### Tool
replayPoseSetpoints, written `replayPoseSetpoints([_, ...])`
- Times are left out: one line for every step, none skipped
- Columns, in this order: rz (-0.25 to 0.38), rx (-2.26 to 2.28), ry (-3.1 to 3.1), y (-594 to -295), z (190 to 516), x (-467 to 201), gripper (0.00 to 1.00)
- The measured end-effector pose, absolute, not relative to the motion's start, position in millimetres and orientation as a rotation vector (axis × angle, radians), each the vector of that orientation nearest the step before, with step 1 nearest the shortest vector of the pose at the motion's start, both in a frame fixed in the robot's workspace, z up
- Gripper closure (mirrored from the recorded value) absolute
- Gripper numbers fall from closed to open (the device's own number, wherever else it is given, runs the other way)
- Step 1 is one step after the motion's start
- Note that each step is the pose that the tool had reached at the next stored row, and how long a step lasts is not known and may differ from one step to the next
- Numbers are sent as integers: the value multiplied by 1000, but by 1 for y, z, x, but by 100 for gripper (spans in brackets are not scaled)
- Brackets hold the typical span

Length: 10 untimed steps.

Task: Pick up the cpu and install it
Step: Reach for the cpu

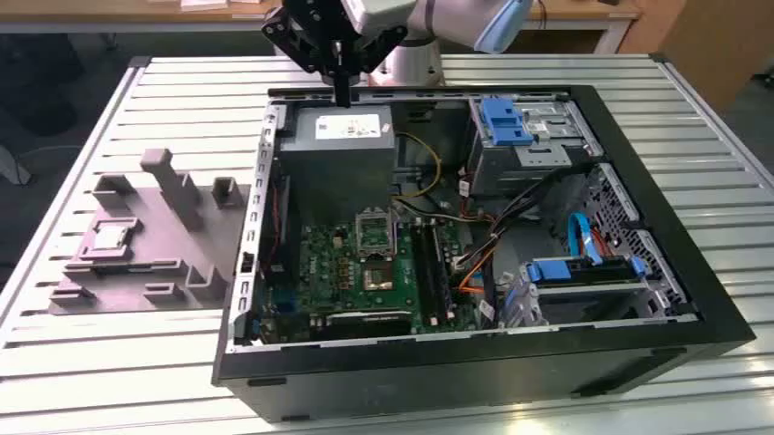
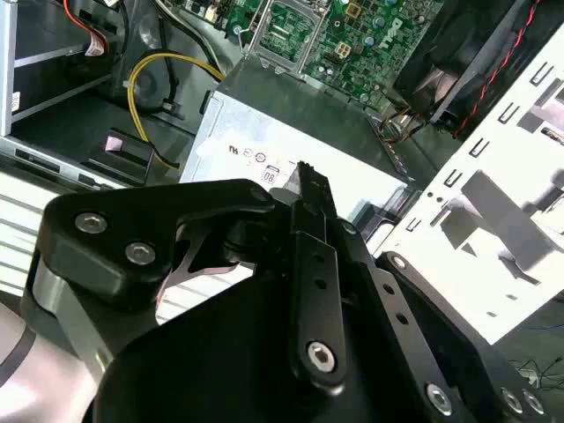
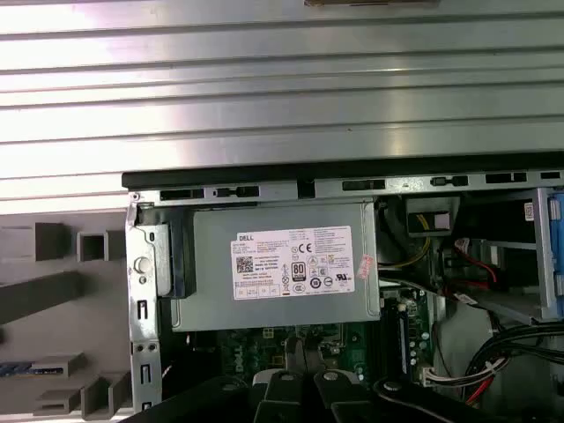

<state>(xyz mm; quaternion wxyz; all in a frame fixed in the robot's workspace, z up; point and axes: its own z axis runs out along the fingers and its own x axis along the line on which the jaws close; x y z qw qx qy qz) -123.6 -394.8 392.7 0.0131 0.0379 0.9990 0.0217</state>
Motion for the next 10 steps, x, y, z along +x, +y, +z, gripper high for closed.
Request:
replayPoseSetpoints([68,118,3112,-395,393,-124,89])
replayPoseSetpoints([68,118,3113,-395,393,-124,89])
replayPoseSetpoints([68,118,3112,-395,393,-125,89])
replayPoseSetpoints([68,118,3112,-395,393,-125,89])
replayPoseSetpoints([68,118,3112,-395,393,-125,89])
replayPoseSetpoints([68,118,3112,-395,393,-125,89])
replayPoseSetpoints([68,118,3112,-395,393,-125,89])
replayPoseSetpoints([68,118,3112,-395,393,-126,89])
replayPoseSetpoints([68,118,3112,-395,392,-127,89])
replayPoseSetpoints([68,118,3112,-395,392,-127,89])
